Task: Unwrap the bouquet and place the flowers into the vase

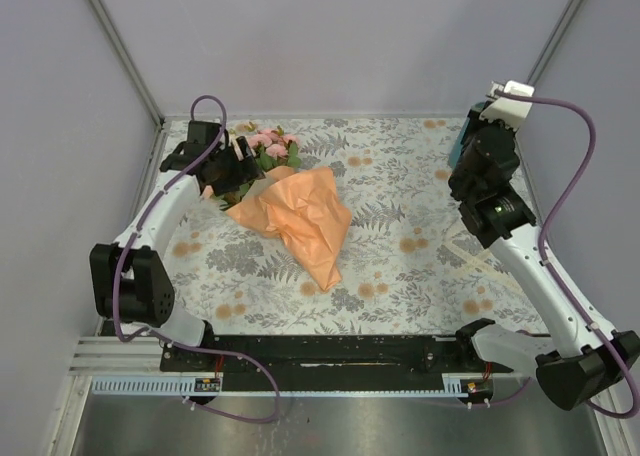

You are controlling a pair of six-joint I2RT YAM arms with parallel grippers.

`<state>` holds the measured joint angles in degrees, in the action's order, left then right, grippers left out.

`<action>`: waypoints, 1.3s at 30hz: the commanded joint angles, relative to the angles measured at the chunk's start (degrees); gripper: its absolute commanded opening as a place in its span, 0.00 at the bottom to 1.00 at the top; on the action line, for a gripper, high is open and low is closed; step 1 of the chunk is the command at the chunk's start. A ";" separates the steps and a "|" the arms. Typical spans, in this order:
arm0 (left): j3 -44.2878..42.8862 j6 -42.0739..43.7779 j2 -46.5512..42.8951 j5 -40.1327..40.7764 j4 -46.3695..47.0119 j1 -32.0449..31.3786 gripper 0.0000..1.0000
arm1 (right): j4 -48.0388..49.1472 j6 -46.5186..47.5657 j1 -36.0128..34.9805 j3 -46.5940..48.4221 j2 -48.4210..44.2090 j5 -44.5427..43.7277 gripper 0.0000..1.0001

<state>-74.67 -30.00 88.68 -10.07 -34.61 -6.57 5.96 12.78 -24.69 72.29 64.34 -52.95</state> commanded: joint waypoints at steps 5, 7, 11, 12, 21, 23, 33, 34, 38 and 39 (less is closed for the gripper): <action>6.81 1.61 -13.70 -1.97 0.07 -6.53 0.99 | -17.46 -37.71 4.64 -19.18 -5.45 6.52 0.00; 9.88 2.66 -16.86 -2.59 0.42 -7.05 0.99 | -18.96 -42.64 6.31 -22.97 -5.80 9.87 0.00; 14.63 3.90 -22.49 -2.50 0.07 -7.76 0.99 | -22.03 -48.36 9.65 -27.99 -5.71 15.32 0.00; 15.78 3.98 -23.72 -2.07 0.50 -7.85 0.99 | -23.17 -49.76 10.62 -28.52 -5.54 15.85 0.00; 20.54 1.79 -27.60 3.38 2.98 -8.02 0.99 | -28.45 -55.40 15.37 -33.80 -5.97 16.75 0.17; 20.01 1.61 -27.07 4.44 2.09 -7.93 0.99 | -30.12 -54.62 15.46 -33.10 -6.33 15.34 0.32; 19.57 -1.03 -26.54 9.54 0.51 -7.76 0.99 | -28.27 -43.44 15.46 -29.59 -12.92 30.88 0.68; 19.65 -0.94 -26.72 9.71 0.51 -7.76 0.99 | -29.24 -43.97 15.46 -28.62 -13.18 31.58 0.70; 19.83 -0.32 -28.04 9.80 0.60 -7.76 0.99 | -32.59 -48.89 15.46 -25.19 -13.62 35.35 0.70; 19.92 -0.15 -28.30 11.28 0.68 -7.76 0.99 | -32.67 -49.86 15.46 -24.83 -13.62 37.20 0.69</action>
<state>-53.10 -30.48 62.35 -1.93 -34.94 -14.50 -25.19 -33.82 -9.47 43.24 51.79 -22.72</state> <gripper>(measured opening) 0.988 0.698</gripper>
